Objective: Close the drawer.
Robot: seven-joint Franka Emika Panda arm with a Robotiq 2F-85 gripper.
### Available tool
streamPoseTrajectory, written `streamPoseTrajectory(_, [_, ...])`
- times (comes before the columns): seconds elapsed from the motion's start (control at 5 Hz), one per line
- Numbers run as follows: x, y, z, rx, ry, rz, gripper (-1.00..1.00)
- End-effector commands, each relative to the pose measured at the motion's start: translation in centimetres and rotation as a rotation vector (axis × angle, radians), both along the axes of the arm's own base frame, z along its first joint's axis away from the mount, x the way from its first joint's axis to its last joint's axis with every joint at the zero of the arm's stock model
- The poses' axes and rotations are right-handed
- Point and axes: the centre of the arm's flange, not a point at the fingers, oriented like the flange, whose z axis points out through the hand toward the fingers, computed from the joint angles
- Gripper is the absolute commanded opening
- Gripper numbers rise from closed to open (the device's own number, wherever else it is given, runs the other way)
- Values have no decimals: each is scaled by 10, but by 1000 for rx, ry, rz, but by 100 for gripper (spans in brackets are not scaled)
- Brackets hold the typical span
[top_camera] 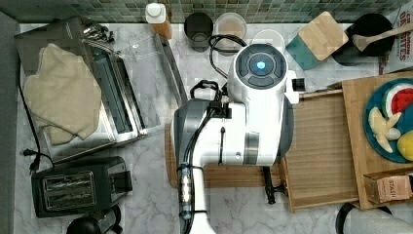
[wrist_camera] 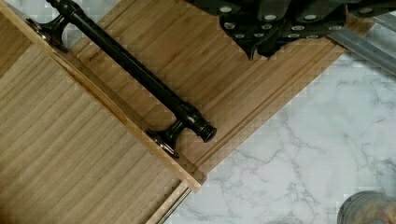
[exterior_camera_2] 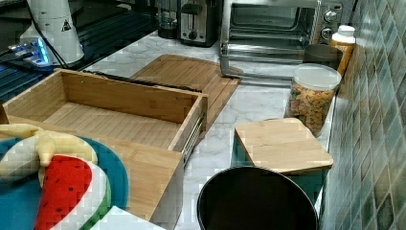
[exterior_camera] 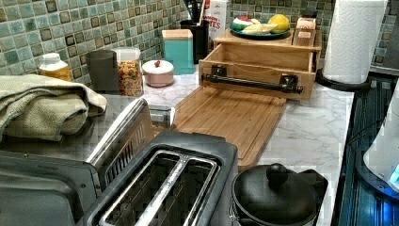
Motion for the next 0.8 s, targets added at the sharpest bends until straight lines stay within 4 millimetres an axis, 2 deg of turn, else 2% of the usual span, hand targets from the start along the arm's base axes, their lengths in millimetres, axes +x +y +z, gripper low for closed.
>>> streamPoseTrajectory(0.2, [-40,3,-51,46,-132,279,-100])
streamPoseTrajectory(0.4, [-42,12,-72,39,-47,324,-100])
streamPoseTrajectory(0.6, [-51,7,-88,52,-31,449,-100])
streamPoseTrajectory(0.8, [-74,0,-122,20,-76,596,-100])
